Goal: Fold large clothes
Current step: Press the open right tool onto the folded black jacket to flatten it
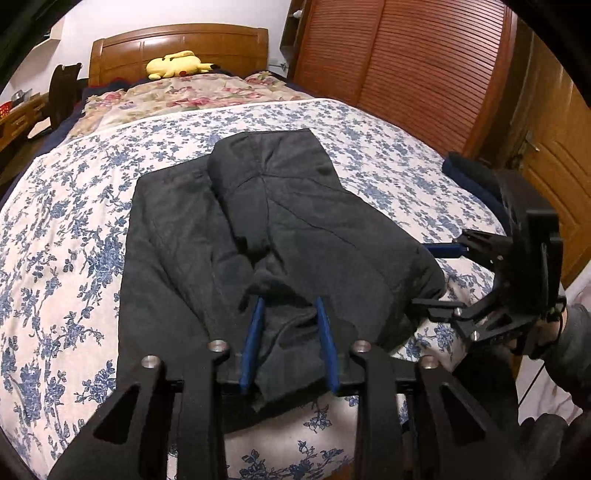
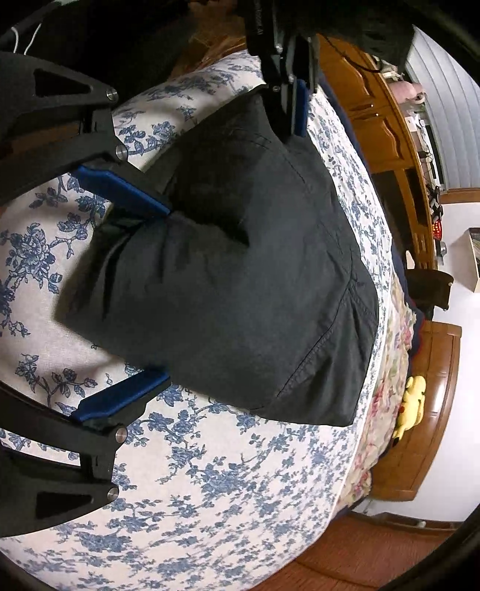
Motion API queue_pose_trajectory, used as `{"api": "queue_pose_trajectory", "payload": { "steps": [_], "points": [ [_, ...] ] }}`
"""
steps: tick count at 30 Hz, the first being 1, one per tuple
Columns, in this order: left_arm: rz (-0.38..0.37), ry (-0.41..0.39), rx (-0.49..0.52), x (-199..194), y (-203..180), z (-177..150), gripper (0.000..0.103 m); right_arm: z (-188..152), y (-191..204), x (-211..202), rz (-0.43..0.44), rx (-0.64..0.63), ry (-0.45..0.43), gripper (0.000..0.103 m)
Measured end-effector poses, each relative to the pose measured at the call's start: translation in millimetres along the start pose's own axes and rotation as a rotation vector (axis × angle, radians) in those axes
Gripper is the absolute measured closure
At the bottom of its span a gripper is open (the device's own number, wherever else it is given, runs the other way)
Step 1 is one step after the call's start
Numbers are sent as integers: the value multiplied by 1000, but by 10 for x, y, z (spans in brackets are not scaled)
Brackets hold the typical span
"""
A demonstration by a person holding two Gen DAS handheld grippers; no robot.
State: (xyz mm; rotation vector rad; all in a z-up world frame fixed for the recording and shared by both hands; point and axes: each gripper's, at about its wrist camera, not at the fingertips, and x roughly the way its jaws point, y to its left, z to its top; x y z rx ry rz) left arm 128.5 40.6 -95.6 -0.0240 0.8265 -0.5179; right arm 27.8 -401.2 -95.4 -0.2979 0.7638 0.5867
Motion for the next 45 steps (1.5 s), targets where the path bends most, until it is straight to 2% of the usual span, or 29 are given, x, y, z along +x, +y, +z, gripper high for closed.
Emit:
{"api": "queue_pose_trajectory", "payload": {
  "steps": [4,8,13,17,21,24,27,30,35,38,44,45],
  "points": [
    [14,-10,16,-58,-11,-47,99,33,-7,-58,-17,-11,-18,17],
    [62,-42,48,-171,-38,-40,101,88,-30,-173,-23,2,-61,17],
    [101,-108,29,-384,87,-6,102,168,-64,-318,-22,24,-109,17],
    [178,-134,21,-554,270,-23,102,228,-67,-394,-22,15,-130,17],
    [238,-124,8,-682,541,-64,102,263,-2,-357,16,-4,-133,17],
    [240,-91,-7,-678,673,-139,102,309,43,-263,49,-20,-139,18],
    [242,-70,-8,-631,664,-204,102,373,69,-157,104,2,-146,27],
    [261,-64,4,-615,585,-237,102,408,68,13,146,9,-120,46],
    [276,-57,-18,-639,524,-335,102,329,77,271,126,-34,-45,46],
    [302,-57,-28,-675,498,-375,102,311,17,294,137,-27,-49,45],
    [292,1,-50,-702,490,-437,101,291,33,289,138,-36,-63,45],
    [281,5,-53,-720,489,-460,96,289,82,286,139,-38,-65,45]
  ]
}}
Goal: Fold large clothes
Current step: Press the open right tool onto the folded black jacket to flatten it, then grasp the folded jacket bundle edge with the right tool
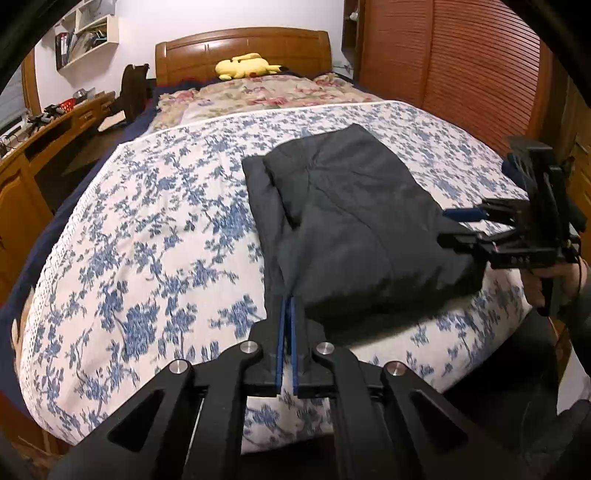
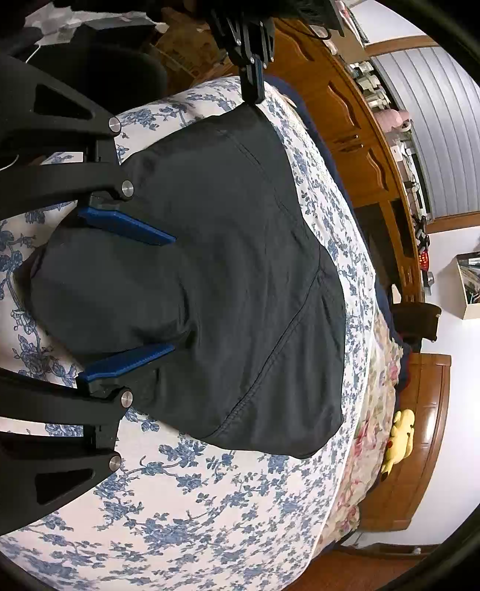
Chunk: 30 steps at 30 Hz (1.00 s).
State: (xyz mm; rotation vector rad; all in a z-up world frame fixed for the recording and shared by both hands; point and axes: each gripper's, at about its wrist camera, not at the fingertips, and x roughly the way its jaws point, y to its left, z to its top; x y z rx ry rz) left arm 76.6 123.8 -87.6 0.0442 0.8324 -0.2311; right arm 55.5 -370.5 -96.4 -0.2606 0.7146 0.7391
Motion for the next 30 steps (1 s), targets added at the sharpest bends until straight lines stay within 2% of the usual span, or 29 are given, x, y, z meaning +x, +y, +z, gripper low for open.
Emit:
{"api": "queue_pose_trajectory", "payload": {
  "steps": [1,7,15,30],
  "points": [
    [-8,3,-7,-20,1,-20,89,3,27,3,3,0,-2,45],
    [-12,22,-20,-41,0,-122,77,-19,20,-12,19,15,-17,45],
    [12,161,-49,498,157,-307,75,-33,19,-23,25,19,-23,45],
    [69,143,-117,718,369,-248,75,-35,2,-64,31,18,-28,45]
  ]
}}
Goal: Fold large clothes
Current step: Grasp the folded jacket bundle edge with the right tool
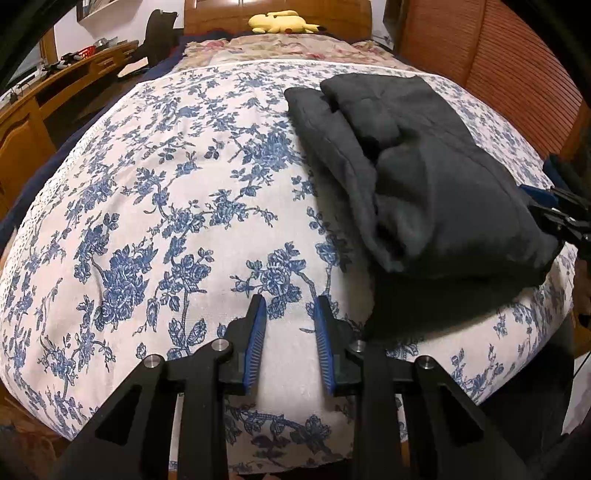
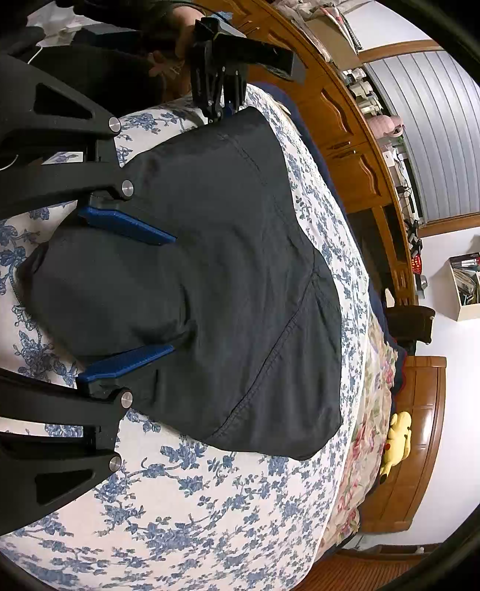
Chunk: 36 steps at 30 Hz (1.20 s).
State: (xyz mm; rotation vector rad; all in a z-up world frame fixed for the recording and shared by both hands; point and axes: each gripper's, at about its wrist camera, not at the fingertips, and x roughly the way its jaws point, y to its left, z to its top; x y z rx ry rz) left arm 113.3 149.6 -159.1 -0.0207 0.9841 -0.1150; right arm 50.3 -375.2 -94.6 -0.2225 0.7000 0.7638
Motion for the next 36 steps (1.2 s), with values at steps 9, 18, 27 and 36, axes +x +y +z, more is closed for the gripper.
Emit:
{"api": "queue_pose_trajectory", "payload": {
  "steps": [9,18,27,36],
  "points": [
    [-54,-43,-31,-270,-16,-1,75,313,-553,-12,-53,74,-23,45],
    [-85,-87,-18,-420,-130,58,75,832,-990,657,-135,126,22,45],
    [-114,-117,6,-613,-190,73,75,1018,-1170,1178,-169,165,74,27],
    [-108,-59,42,-319,-323,88,74,1099,-1411,1525,-67,242,144,15]
  ]
}}
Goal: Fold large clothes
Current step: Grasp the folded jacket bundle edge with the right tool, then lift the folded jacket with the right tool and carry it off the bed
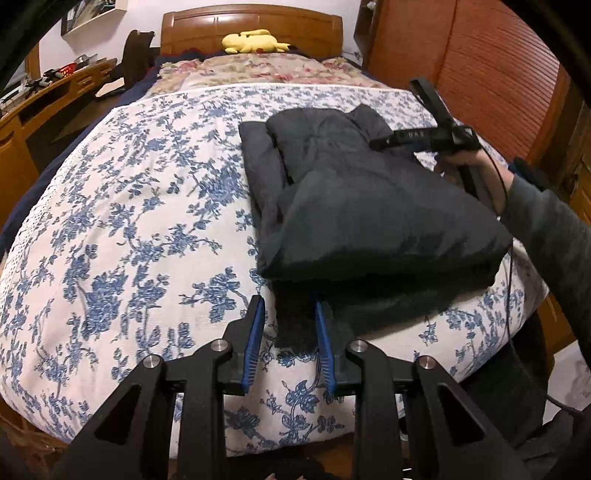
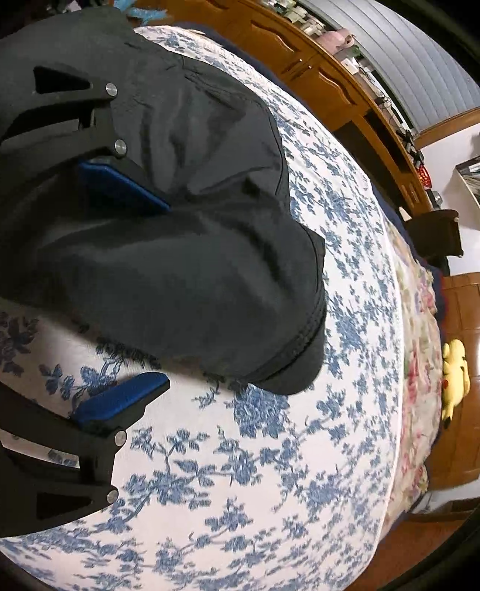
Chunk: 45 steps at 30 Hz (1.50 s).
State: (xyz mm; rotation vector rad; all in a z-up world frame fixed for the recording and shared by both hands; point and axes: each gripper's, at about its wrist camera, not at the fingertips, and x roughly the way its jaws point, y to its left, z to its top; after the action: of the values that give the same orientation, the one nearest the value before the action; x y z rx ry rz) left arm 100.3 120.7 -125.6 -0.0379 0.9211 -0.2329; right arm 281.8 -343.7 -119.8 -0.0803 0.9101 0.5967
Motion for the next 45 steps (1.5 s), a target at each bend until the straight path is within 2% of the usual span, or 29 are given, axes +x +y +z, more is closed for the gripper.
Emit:
{"api": "queue_pose_trajectory", "payload": {
  "steps": [8,12,18,22,29,30,38,42,45],
  "points": [
    [-12,25,-4,131,-2,-31,74,44,-32,213,49,33,41,15],
    [-35,30,-30,203,10,-53,74,49,-52,250,79,54,46,22],
    [-57,20,-39,239,-2,-44,74,47,-45,195,77,39,42,38],
    [-80,11,1,247,-41,-39,91,2,23,45,46,0,12,50],
    [-108,-53,-4,88,13,-51,96,58,250,-262,1,-78,-74,65],
    [-113,-67,-7,47,28,-55,96,76,284,-309,3,-82,-87,70],
    [-74,-157,-26,-265,294,-112,97,169,782,-586,-7,-170,-173,77],
    [-27,-197,-63,-504,677,-198,97,242,1175,-584,9,-229,-189,78],
    [35,-233,-97,-742,1023,-294,97,362,1633,-491,46,-280,-194,78]
  ]
}}
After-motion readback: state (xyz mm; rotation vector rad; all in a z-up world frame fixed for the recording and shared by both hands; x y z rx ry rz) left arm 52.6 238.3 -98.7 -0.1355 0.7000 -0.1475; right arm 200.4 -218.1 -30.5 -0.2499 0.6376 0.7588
